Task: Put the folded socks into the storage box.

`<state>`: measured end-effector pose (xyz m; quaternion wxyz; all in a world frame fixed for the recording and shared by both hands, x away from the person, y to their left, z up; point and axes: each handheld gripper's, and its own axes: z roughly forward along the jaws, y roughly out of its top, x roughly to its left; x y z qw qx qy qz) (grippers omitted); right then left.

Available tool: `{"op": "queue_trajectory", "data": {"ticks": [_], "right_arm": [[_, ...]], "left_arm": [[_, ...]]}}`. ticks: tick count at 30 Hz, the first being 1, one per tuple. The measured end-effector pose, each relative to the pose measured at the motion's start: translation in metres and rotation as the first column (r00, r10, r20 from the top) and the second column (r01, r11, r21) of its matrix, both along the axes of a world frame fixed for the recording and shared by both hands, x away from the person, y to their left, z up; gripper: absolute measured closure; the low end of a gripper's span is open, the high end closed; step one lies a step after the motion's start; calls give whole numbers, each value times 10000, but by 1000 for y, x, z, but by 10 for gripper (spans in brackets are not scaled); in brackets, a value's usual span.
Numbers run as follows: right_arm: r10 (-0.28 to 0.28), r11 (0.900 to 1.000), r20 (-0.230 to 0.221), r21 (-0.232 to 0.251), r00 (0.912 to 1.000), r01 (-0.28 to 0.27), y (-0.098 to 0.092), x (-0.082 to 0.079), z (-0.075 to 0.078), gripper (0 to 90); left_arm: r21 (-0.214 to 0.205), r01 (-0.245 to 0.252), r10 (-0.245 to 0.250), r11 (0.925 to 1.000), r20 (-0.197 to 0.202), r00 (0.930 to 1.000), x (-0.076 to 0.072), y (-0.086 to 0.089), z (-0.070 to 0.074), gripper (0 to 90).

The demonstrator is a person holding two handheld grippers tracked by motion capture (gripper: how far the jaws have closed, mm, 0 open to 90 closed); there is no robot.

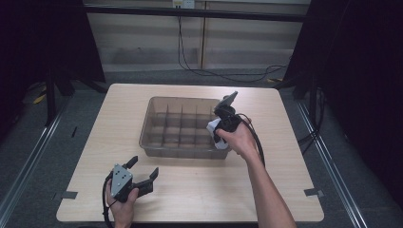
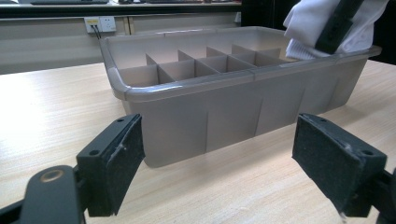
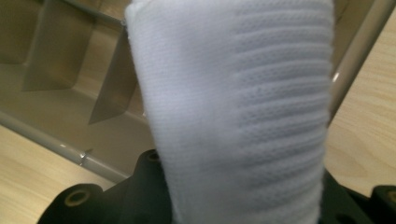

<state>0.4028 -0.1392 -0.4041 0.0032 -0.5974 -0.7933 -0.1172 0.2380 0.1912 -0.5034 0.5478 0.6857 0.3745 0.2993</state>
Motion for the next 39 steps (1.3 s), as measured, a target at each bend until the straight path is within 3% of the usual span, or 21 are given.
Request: {"op": "queue_trajectory", "data": {"ticks": [2, 3, 7, 18, 23, 32, 34, 36, 37, 39], "right_arm": [[8, 10000, -44, -78, 10000, -8, 1, 1, -1, 663], [36, 9991, -185, -430, 9998, -44, 5, 2, -6, 663], [-87, 9945, -531, -1049, 9986, 31, 11, 6, -16, 663], [-276, 9863, -1298, -1647, 9912, 59, 18, 9, -31, 666], [-107, 9788, -1260, -2041, 9920, -154, 24, 10, -36, 640], [190, 9814, -661, -1893, 9976, -312, 21, 4, -26, 542], [273, 9893, -500, -1419, 9984, -341, 17, 1, -21, 506], [300, 9906, -460, -1317, 9985, -359, 16, 1, -20, 469], [297, 9942, -497, -1018, 9983, -347, 16, 0, -18, 414], [397, 9907, -312, -1286, 9987, -434, 18, -2, -14, 430]], "left_arm": [[67, 18, -18, 10000, -6, 10000, 0, 0, 0, 165], [7, 5, -5, 10000, 4, 10000, 0, 0, 0, 165], [-131, -5, 5, 9999, -16, 10000, 0, 0, 0, 165], [-66, 16, -16, 10000, -28, 10000, 0, 0, 0, 165], [-98, 22, -23, 9999, -28, 10000, 0, 0, 0, 164], [-94, 23, -23, 10000, -22, 10000, 0, 0, 0, 165], [-20, 31, -31, 10000, -13, 10000, 0, 0, 0, 165], [-7, 28, -28, 10000, -10, 10000, 0, 0, 0, 165], [3, 36, -36, 10000, -3, 10000, 0, 0, 0, 165], [3, 50, -50, 10000, -3, 10000, 0, 0, 0, 165]]}}
